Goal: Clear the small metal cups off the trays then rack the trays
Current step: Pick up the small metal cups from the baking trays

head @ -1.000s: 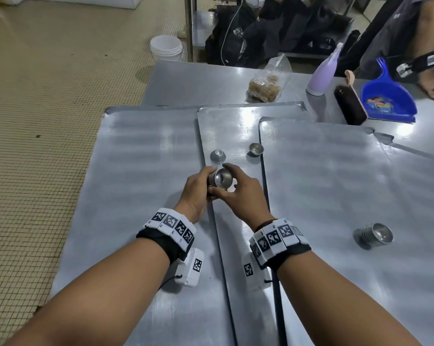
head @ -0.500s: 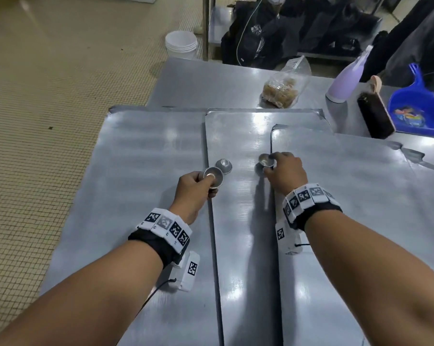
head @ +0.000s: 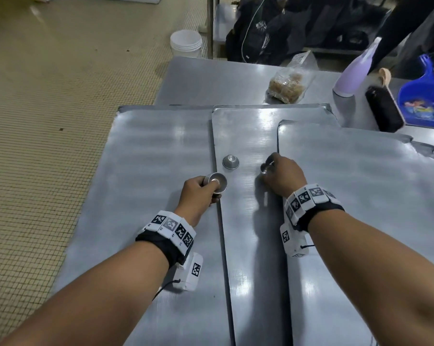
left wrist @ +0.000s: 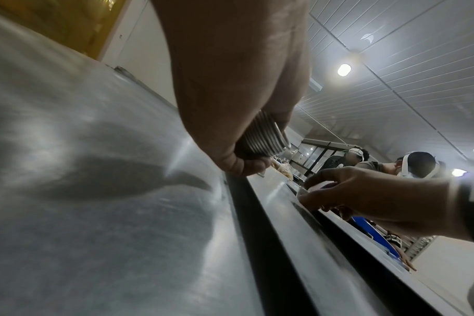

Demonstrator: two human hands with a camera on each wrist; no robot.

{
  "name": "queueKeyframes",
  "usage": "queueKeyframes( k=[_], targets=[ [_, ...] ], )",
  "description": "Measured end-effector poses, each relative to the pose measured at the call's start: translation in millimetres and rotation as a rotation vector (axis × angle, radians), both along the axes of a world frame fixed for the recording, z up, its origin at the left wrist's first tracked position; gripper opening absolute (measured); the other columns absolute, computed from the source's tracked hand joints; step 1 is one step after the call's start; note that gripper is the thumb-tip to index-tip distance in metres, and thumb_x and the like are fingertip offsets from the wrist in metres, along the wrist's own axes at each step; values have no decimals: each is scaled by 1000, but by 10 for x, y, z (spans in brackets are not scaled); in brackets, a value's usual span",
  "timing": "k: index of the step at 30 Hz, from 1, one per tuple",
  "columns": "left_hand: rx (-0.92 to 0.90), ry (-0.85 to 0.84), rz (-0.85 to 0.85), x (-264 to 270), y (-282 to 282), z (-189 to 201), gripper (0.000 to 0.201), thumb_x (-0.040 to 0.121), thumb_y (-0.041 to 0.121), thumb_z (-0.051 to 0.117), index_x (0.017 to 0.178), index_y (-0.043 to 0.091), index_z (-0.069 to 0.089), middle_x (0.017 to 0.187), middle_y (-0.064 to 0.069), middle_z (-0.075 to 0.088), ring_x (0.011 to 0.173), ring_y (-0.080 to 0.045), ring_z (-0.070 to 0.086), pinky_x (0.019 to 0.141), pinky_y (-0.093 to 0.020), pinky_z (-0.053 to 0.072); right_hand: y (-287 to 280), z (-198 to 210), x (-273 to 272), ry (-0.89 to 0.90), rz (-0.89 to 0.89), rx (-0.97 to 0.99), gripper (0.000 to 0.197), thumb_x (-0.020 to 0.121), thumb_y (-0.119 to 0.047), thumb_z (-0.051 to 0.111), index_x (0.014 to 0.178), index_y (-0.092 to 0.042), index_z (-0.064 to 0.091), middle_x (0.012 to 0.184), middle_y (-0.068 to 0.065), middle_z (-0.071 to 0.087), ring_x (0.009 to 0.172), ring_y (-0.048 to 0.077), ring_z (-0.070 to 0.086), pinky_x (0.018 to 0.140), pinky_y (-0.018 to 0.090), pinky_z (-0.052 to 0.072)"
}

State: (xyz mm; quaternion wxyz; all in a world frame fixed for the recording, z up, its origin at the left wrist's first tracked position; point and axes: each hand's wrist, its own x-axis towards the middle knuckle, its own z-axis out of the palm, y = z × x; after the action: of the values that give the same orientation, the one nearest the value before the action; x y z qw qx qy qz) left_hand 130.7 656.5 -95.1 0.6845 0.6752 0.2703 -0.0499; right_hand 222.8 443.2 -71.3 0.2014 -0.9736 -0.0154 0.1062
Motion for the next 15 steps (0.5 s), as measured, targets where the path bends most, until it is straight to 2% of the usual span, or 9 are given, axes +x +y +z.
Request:
queueKeyframes(
  k=[2, 4, 7, 11, 13, 15],
  targets=[
    [-15, 17, 12, -59, 9, 2, 12, 88, 11, 64, 76, 9, 65, 70, -4, 68, 62, -20, 67, 72, -36, 54, 71, 43, -191, -1, 0, 42, 54, 83, -31, 70, 133, -17, 56, 122, 11, 64, 113, 31, 60, 92, 37, 48],
    [-47, 27, 21, -134, 35, 12, 9, 87, 10, 63, 79, 8, 64, 71, -8, 68, 62, -23, 65, 73, -38, 52, 161, 84, -392, -15, 18, 93, 54, 79, -39, 77, 127, -18, 62, 121, 10, 59, 110, 29, 60, 90, 35, 46],
    [-115, 10, 44, -253, 99, 53, 6, 83, 12, 67, 82, 5, 67, 66, -5, 67, 63, -25, 63, 74, -39, 48, 317, 159, -743, -89, 23, 238, 53, 78, -44, 80, 123, -20, 65, 114, 4, 62, 102, 23, 62, 85, 31, 47],
    [-266, 14, 127, -321, 183, 172, 33, 72, 35, 76, 84, 5, 72, 74, -14, 66, 63, -27, 62, 68, -36, 51, 601, 306, -1132, -153, 34, 416, 51, 78, -42, 81, 123, -24, 64, 108, -5, 71, 87, 12, 60, 80, 29, 50],
    [-336, 8, 138, -327, 203, 223, 39, 72, 46, 73, 83, 8, 73, 76, -13, 68, 69, -26, 65, 71, -37, 54, 753, 345, -1184, -182, 62, 432, 52, 77, -44, 80, 123, -28, 63, 107, -5, 72, 80, 12, 60, 77, 31, 52],
    [-372, -20, 109, -343, 213, 258, 46, 74, 54, 68, 83, 9, 73, 79, -13, 70, 74, -25, 67, 73, -37, 56, 897, 358, -1168, -204, 97, 402, 56, 76, -49, 78, 126, -31, 60, 110, -5, 73, 80, 15, 64, 76, 32, 53]
  ],
)
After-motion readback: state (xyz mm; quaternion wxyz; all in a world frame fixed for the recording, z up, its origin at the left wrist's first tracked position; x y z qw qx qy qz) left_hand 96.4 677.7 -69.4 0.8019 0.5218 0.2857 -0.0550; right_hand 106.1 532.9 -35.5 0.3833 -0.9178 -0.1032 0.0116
